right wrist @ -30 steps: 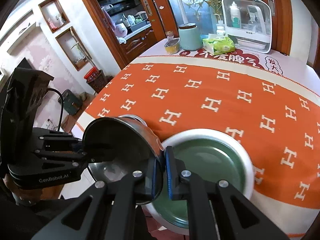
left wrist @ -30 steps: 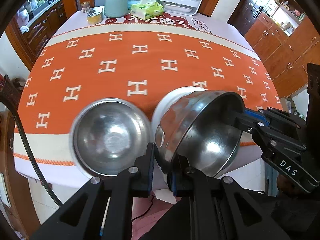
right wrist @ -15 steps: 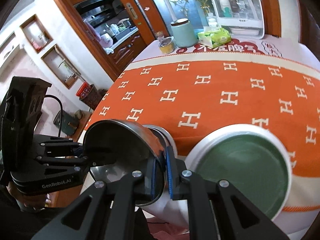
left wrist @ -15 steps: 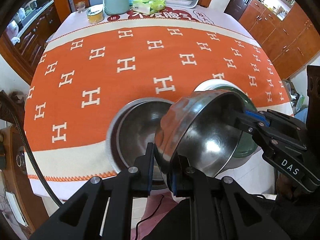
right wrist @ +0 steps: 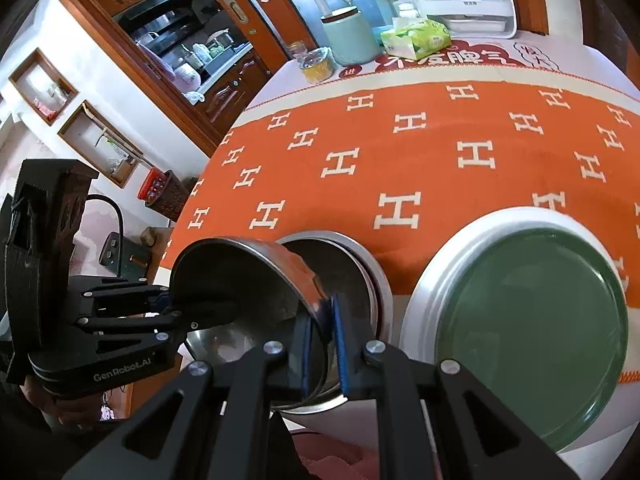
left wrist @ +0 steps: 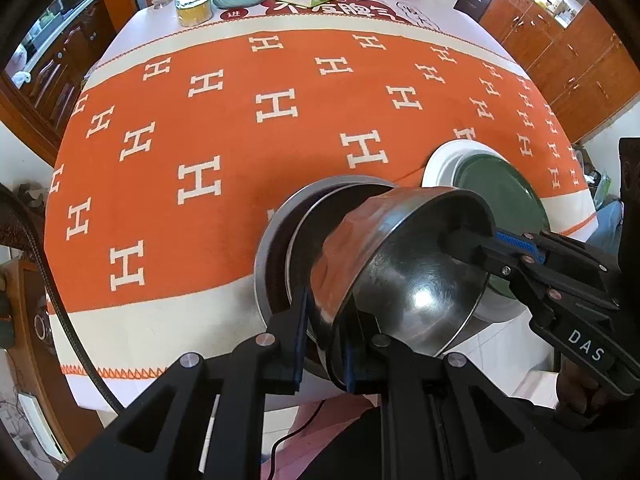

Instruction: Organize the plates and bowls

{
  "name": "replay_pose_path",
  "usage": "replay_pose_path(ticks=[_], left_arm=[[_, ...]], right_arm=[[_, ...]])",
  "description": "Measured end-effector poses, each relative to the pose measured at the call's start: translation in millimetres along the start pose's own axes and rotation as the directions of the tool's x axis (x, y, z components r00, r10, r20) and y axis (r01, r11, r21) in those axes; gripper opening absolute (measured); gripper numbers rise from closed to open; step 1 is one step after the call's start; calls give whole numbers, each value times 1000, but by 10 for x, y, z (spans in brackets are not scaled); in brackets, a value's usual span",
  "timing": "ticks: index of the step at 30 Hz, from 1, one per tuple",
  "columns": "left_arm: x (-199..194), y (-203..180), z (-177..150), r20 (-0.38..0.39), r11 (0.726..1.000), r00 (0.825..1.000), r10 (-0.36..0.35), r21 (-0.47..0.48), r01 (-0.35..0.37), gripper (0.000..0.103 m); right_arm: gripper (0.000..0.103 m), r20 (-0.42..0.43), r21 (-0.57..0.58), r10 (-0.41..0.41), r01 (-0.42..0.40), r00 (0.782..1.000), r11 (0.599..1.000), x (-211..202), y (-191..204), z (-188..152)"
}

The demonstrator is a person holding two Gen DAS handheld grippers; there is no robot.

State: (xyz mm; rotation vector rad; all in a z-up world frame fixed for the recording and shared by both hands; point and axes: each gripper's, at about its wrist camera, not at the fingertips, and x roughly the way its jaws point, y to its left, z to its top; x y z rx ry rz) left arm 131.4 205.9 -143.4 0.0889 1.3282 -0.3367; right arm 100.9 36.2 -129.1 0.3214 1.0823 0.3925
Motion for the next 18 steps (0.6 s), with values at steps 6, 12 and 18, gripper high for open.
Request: replay_pose_path(ticks=[6, 12, 18], left_arm=[[31, 105, 36, 20, 1000, 1000, 16, -15, -15, 14], [-17, 225, 38, 54, 999, 999, 0, -52, 2, 14], [-14, 341, -14, 70, 994, 997, -36, -104, 43, 27]], right_arm=[[13, 9, 50, -22, 22, 1000, 999, 4, -57, -12], [19, -1, 93, -36, 36, 999, 995, 21, -123, -10], [38, -18, 130, -33, 35, 999, 991, 43, -187, -36]])
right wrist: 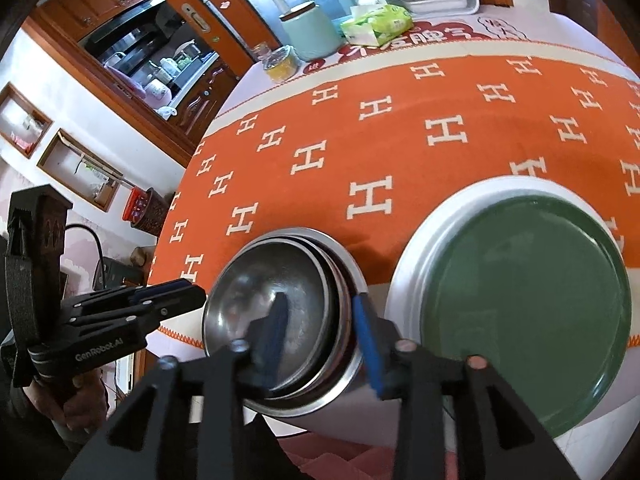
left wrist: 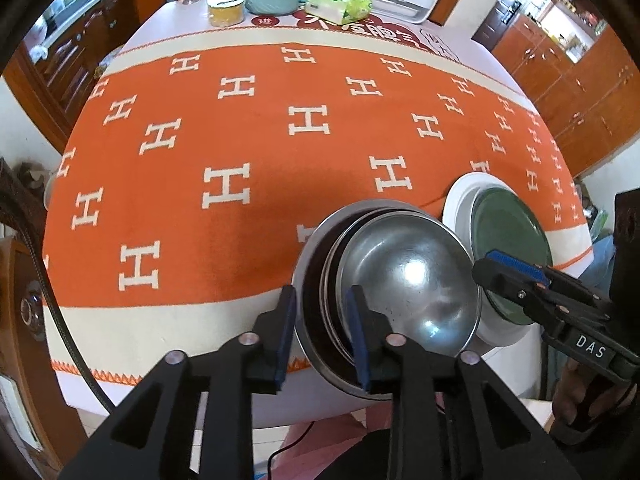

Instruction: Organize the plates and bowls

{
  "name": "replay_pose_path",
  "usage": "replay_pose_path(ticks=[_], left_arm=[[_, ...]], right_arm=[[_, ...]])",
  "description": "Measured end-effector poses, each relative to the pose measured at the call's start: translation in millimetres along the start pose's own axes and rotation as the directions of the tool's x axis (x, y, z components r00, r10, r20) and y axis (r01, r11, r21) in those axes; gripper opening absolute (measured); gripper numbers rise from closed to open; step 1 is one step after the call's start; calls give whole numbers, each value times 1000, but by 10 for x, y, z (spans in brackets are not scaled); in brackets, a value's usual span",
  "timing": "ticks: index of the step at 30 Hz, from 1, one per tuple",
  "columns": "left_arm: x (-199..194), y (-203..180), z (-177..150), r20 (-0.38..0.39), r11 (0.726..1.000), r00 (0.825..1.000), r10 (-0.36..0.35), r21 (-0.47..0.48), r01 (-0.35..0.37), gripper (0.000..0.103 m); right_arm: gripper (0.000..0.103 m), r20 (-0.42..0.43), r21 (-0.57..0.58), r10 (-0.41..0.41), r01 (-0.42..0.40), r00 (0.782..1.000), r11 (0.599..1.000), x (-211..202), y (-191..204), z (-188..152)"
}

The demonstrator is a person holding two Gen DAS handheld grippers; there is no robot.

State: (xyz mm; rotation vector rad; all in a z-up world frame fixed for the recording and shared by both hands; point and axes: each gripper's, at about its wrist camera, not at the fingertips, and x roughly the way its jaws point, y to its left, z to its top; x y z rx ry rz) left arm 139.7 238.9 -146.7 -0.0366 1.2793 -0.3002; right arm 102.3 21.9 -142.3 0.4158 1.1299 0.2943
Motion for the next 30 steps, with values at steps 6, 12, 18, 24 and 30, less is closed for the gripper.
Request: replay_pose_path(ticks=[6, 12, 18, 24, 30], left_arm=[[89, 125, -30, -13, 998, 999, -36, -51, 35, 33], [228, 210, -54, -41, 991, 995, -92, -106, 87, 41], [373, 222, -84, -80, 982, 987, -142, -137, 130, 43], [490, 235, -102, -105, 972, 977, -185, -167, 166, 44], [625, 241, -126, -120, 955, 965, -234, -214, 205, 44]], right_arm=[[38, -42, 47, 1, 1, 999, 999, 73, -88, -46], [44, -75, 87, 5, 2, 997, 996, 124, -174, -84], [45, -105, 116, 54, -42, 993, 992, 213, -220, -94], [45, -140, 155, 111, -89, 984, 984, 362, -262, -105], [45, -153, 186, 151, -122, 977, 975, 466, -310, -109]])
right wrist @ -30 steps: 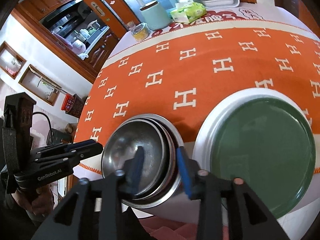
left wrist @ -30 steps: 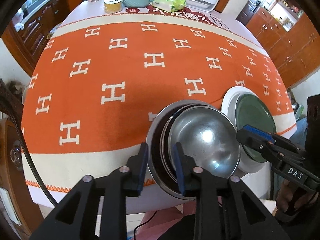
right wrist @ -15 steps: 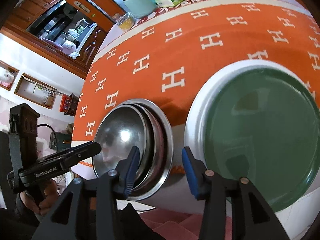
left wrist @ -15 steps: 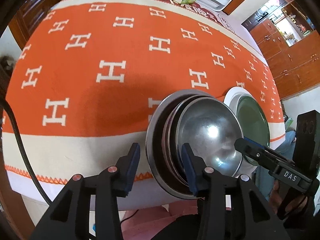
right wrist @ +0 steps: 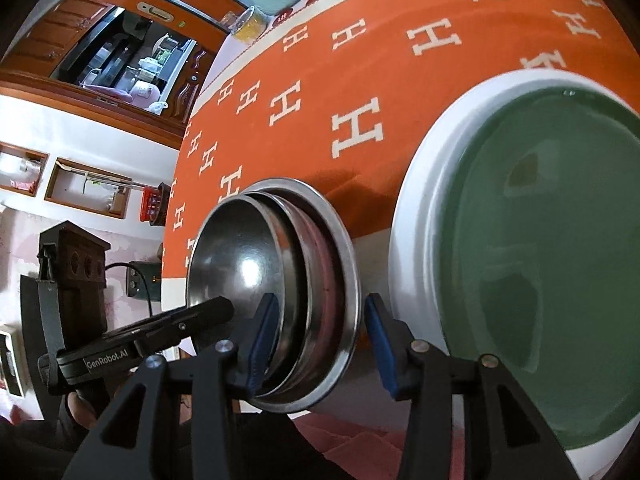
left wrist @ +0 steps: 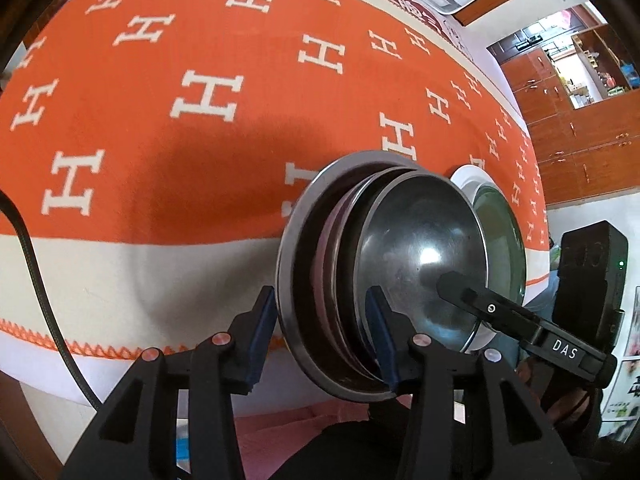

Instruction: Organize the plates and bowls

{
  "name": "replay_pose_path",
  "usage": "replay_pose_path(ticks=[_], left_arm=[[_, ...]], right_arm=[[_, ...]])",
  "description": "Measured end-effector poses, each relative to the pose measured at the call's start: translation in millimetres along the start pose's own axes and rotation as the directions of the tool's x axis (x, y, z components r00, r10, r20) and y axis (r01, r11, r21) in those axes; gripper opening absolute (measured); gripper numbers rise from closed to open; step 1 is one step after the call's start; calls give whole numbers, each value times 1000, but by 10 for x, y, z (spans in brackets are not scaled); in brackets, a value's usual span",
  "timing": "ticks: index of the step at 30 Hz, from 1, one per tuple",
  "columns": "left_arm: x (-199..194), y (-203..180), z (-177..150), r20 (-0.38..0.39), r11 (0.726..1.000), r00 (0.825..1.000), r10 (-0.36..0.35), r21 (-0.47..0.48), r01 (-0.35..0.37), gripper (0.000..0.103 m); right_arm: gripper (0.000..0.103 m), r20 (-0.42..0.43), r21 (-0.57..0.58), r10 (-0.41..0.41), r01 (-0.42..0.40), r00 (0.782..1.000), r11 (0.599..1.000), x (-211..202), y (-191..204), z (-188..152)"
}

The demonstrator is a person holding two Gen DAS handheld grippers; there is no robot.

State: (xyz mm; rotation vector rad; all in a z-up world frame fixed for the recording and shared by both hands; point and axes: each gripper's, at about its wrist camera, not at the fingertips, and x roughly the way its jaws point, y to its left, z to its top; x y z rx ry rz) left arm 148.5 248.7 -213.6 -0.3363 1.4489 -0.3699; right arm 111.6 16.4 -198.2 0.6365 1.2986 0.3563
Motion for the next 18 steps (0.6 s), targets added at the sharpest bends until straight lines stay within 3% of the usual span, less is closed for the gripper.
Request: replay_pose_path(ticks=[4, 6, 18], left_arm=[[66, -20, 22, -8, 1000, 1000, -2, -11, 2, 44], [68, -24, 22, -11, 1000, 1000, -6, -10, 6, 41], [24, -161, -4, 35, 1000, 999, 18, 3, -18, 36]], right_arm=[[44, 2, 0, 9, -9, 1000, 1000, -9, -8, 6], [39, 5, -5, 19, -19, 1000, 1000, -14, 1, 16], [38, 44, -42, 43, -41, 998, 998, -106, 21, 34]])
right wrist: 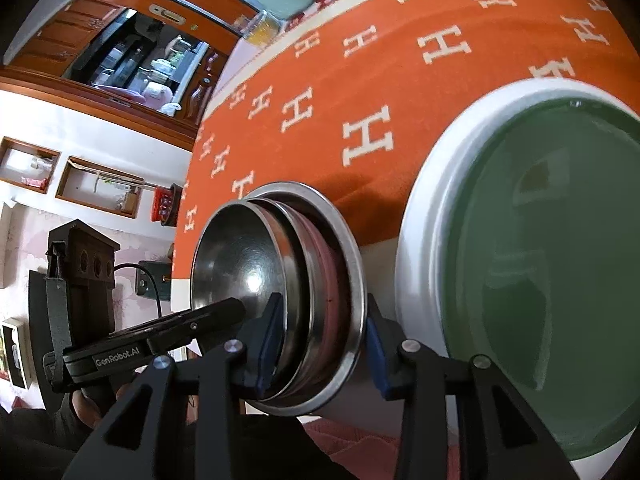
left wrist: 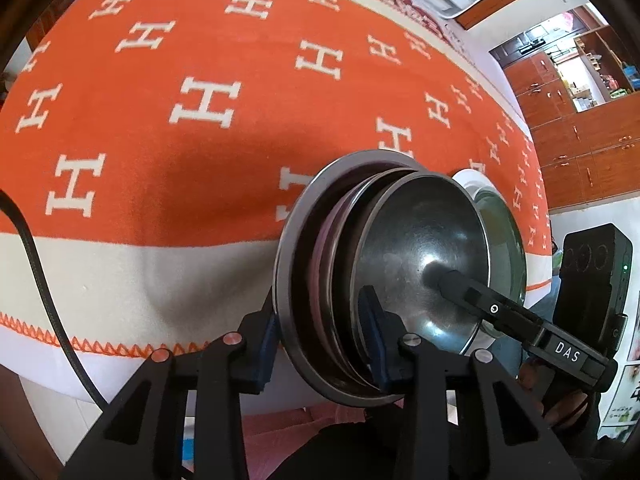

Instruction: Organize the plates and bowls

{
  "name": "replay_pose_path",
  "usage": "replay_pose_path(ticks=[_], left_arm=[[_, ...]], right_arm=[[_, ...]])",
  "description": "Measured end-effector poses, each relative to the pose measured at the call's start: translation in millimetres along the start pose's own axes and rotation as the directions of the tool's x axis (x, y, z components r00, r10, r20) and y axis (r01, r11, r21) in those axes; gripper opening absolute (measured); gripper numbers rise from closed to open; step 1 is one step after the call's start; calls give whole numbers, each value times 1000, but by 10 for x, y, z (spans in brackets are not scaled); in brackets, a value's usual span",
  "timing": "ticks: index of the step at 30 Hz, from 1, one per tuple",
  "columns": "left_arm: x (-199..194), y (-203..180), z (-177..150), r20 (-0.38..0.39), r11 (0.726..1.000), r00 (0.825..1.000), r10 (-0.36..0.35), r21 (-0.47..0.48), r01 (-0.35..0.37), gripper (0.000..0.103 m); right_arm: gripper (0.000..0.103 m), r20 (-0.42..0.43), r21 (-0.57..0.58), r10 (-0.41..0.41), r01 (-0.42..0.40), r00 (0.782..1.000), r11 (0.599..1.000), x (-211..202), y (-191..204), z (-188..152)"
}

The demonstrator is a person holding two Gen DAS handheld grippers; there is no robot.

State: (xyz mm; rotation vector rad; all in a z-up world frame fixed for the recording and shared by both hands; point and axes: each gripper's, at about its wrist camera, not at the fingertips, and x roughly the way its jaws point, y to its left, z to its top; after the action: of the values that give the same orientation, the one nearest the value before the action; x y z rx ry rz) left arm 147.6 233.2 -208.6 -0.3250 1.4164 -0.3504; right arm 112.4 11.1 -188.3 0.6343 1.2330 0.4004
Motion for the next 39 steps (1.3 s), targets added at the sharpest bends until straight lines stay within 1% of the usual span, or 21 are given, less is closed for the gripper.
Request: replay_pose_path(ticks=[5, 9, 12, 17, 24, 29, 39], left_arm=[[-162, -152, 8, 50, 1000, 999, -20, -1, 20, 36], [-311, -283, 29, 89, 999, 995, -37, 11, 36, 36], [-389, -442, 54, 117, 998, 992, -53, 26, 50, 36], [-420, -679, 84, 135, 997, 988, -71, 46, 65, 36], [-321, -1024, 94, 136, 994, 986, -94, 70, 85, 36], [-185, -1305, 106, 120, 992, 988, -100, 89, 90, 36], [148, -1785, 63, 84, 993, 994, -76, 96, 68, 36]], right_arm=[[38, 88, -48, 36, -32, 995, 998, -224, 55, 32], [38, 146, -57, 64, -56, 987, 997, -421, 34, 71], [38, 178, -72, 65, -53, 982, 996, -558, 13, 101], [38, 219, -97, 49, -28, 974, 995, -801, -54, 157], [38, 247, -98, 23, 1, 969, 995, -1066, -261, 212], [38, 253, -88, -2, 25, 968, 996, -1239, -437, 256], [38, 199, -69, -55, 70, 979, 995, -1453, -876, 390]])
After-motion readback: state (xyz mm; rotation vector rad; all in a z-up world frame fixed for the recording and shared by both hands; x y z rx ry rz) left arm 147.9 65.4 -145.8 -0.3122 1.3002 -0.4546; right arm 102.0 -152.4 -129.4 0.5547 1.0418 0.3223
